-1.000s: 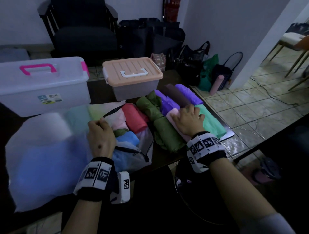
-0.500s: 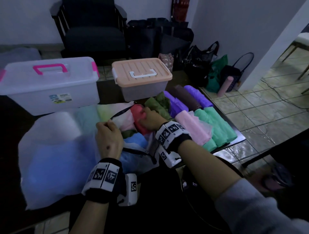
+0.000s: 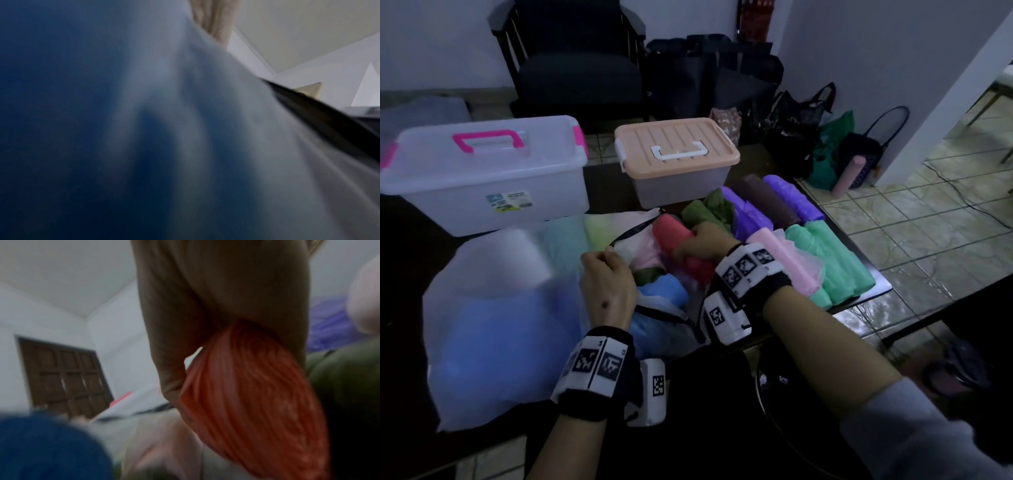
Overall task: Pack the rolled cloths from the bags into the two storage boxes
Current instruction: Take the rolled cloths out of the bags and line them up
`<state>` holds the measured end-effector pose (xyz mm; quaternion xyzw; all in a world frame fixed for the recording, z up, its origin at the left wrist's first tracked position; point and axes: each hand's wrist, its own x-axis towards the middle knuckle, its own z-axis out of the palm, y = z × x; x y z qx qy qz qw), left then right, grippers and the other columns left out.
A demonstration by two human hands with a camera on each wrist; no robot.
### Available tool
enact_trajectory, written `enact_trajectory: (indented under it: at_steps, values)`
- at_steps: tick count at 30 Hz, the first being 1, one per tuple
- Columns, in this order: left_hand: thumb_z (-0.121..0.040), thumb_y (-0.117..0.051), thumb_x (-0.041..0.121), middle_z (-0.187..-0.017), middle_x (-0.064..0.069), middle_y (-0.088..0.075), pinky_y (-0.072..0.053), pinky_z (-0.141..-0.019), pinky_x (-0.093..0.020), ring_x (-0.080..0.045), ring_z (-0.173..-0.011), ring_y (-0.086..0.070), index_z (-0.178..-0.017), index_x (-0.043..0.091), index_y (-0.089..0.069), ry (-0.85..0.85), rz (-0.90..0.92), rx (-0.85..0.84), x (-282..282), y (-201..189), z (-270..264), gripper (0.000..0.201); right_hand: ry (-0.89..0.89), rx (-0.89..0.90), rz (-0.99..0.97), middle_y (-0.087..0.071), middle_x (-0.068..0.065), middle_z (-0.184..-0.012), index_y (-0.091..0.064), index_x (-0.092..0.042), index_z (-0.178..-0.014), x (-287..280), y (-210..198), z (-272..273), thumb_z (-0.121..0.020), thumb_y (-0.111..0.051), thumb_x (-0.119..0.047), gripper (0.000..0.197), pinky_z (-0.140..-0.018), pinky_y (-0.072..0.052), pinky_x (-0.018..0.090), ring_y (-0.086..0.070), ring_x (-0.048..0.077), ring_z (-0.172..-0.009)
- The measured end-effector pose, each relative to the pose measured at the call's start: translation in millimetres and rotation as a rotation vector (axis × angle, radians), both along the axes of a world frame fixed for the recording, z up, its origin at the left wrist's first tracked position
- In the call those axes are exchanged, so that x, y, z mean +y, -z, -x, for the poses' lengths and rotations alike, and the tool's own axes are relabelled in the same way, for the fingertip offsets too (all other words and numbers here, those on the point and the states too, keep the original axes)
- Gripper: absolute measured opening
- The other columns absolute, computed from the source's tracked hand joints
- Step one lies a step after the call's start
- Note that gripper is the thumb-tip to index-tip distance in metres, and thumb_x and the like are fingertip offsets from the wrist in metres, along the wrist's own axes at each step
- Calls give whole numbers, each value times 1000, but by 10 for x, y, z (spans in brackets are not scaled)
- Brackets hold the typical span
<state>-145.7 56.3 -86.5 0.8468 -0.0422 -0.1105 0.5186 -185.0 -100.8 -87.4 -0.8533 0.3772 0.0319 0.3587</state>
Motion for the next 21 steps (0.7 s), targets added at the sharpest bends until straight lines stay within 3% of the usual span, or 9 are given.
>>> enact_trajectory:
  at_steps: [3,7,10,11,18,21]
  values:
    - [-101,-32,25,-121,-25,-54,-27,-72,-29,-38,-107,-50,-114,0,-46,2,-7,1,0,10,-10,31,88,-149,-114,-62,9,-93,-63,-4,-109,-179,-189,96,-75,-72,-20,39,-75,-49,30,-59,24,-87]
    - [-101,-32,26,-120,-26,-54,-29,-73,-31,-39,-106,-51,-113,0,-46,0,-21,-7,-16,15,-13,32,254,-228,55,-62,9,-85,-61,1,-102,-428,-378,143,-83,-63,-30,37,-68,-48,28,-62,23,-81]
    - [-101,-32,27,-120,-25,-54,-32,-75,-33,-39,-107,-51,-112,1,-47,-2,-27,-5,-16,12,-14,32,369,-163,248,-55,17,-118,-40,-1,-122,-524,-337,115,-83,-62,-42,60,-95,-42,43,-52,33,-114]
    - [-101,-32,27,-121,-25,-54,-34,-77,-35,-39,-107,-51,-113,1,-47,-5,-29,-3,-15,9,-13,32,380,-135,294,-51,18,-123,-36,-3,-124,-542,-289,90,-83,-61,-44,63,-98,-38,46,-48,34,-119]
    - [-101,-32,27,-123,-25,-53,-30,-74,-32,-39,-108,-50,-114,1,-46,-10,-26,14,-10,-6,-9,33,316,130,453,-37,14,-138,-51,-10,-128,-575,-36,32,-91,-51,-40,48,-102,-29,42,-30,32,-129]
    - [-101,-31,27,-122,-26,-53,-31,-75,-33,-39,-107,-50,-114,1,-46,-10,-17,14,-8,-1,-8,33,310,112,517,-33,16,-141,-49,-11,-130,-524,-98,62,-91,-50,-38,48,-104,-26,43,-26,33,-132]
